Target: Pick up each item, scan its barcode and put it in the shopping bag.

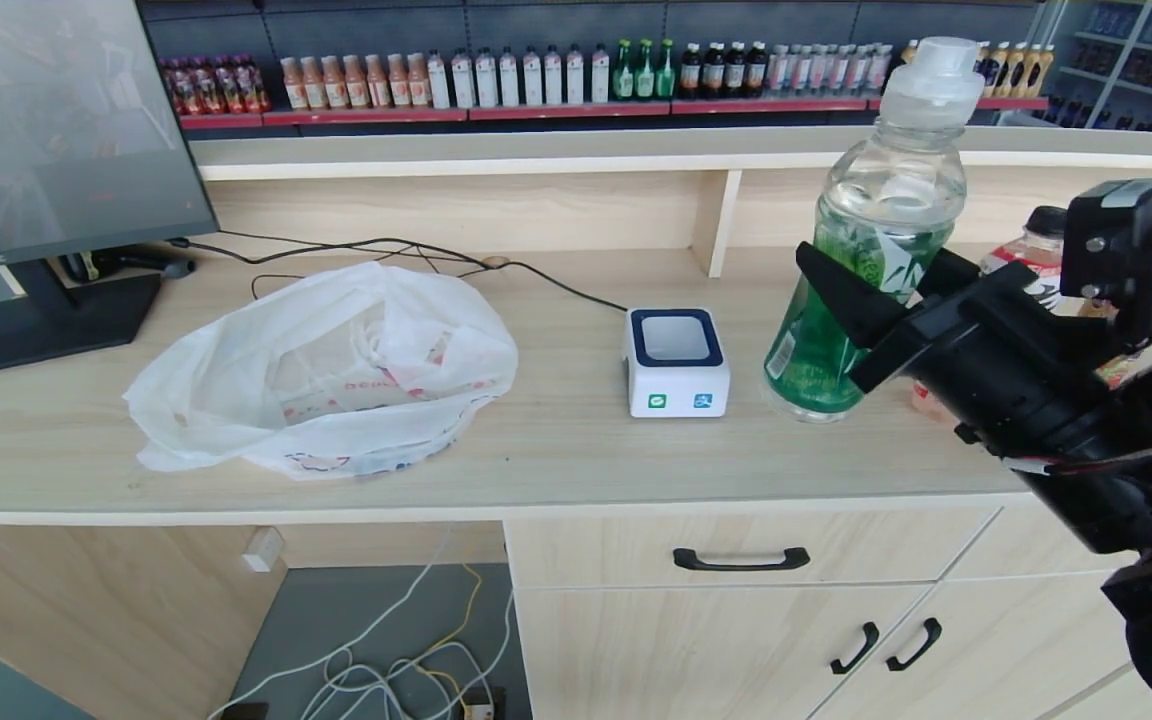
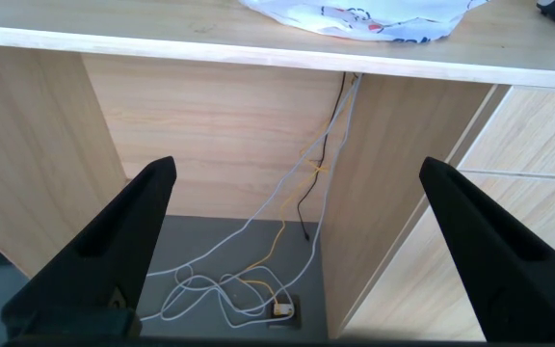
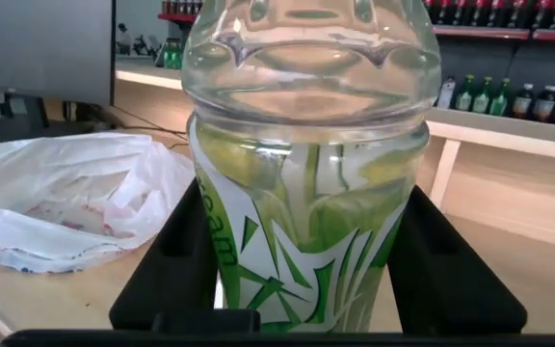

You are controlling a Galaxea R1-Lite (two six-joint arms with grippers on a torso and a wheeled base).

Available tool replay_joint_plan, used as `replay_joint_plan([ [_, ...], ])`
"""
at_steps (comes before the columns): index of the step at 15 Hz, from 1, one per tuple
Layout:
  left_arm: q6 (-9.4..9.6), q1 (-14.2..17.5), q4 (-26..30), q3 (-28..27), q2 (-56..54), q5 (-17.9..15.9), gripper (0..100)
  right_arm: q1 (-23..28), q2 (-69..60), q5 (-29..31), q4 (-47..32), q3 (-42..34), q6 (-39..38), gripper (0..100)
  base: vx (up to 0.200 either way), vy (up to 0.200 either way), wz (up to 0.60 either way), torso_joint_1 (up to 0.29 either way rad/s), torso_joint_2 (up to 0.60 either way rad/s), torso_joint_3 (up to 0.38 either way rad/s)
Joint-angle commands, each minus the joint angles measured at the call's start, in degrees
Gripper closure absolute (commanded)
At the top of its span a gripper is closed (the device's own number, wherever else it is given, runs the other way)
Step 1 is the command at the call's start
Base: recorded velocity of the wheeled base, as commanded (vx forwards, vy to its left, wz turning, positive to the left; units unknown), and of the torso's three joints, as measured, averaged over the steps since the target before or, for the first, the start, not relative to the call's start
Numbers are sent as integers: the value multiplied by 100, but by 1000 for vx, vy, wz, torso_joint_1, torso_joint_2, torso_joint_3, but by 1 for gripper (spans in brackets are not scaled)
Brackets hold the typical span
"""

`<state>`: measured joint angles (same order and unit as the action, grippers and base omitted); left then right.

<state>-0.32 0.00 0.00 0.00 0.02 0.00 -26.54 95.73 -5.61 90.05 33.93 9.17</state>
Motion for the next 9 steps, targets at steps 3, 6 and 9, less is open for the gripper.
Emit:
replay_joint_plan([
  [3,-3,0,0,0,-2,0,0,175,930,-591,-5,1248,744,100,0,0,0,0,0,0],
  [6,-3,0,0,0,-2,0,0,0,1290,-802,-5,1556,1131,100,0,0,0,0,0,0],
  [9,-3,0,0,0,-2,0,0,61,1457,-802,-5,1890,2168,100,0,0,0,0,0,0],
])
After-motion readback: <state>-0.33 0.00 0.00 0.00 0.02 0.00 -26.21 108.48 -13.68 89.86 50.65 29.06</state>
